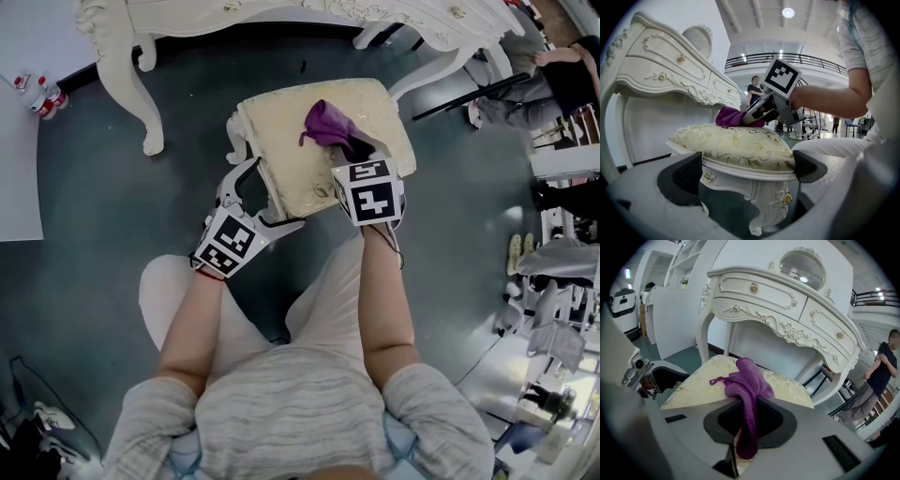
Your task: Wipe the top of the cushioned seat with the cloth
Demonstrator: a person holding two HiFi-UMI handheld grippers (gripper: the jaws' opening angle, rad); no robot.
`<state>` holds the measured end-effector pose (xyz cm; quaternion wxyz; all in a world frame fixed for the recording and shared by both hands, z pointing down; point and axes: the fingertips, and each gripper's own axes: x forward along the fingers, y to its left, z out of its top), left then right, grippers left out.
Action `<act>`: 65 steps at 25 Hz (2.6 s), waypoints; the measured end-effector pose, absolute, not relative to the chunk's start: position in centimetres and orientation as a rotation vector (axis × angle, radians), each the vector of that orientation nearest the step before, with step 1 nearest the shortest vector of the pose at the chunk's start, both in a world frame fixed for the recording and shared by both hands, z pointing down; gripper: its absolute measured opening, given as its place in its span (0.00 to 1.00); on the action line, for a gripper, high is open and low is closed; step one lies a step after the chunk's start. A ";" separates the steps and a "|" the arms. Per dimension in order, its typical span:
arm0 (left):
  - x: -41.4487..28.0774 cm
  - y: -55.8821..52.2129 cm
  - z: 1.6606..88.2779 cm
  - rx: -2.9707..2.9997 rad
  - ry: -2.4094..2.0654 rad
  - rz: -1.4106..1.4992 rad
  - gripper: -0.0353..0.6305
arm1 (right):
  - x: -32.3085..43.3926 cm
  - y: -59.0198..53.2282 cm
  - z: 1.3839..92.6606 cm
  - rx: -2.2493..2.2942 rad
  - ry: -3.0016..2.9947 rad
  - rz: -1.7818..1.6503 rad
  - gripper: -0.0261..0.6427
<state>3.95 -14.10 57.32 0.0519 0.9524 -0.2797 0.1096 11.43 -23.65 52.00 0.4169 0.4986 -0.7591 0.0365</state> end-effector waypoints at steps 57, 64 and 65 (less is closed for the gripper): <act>3.7 -14.3 57.4 2.900 -0.849 0.320 0.94 | 6.4 -17.9 43.8 1.061 -2.612 0.579 0.12; 3.8 -14.3 57.4 2.903 -0.845 0.318 0.94 | 19.5 -21.5 43.9 1.451 -2.291 0.429 0.12; 3.8 -14.3 57.4 2.903 -0.845 0.318 0.94 | 21.1 -21.9 44.0 1.495 -2.243 0.414 0.12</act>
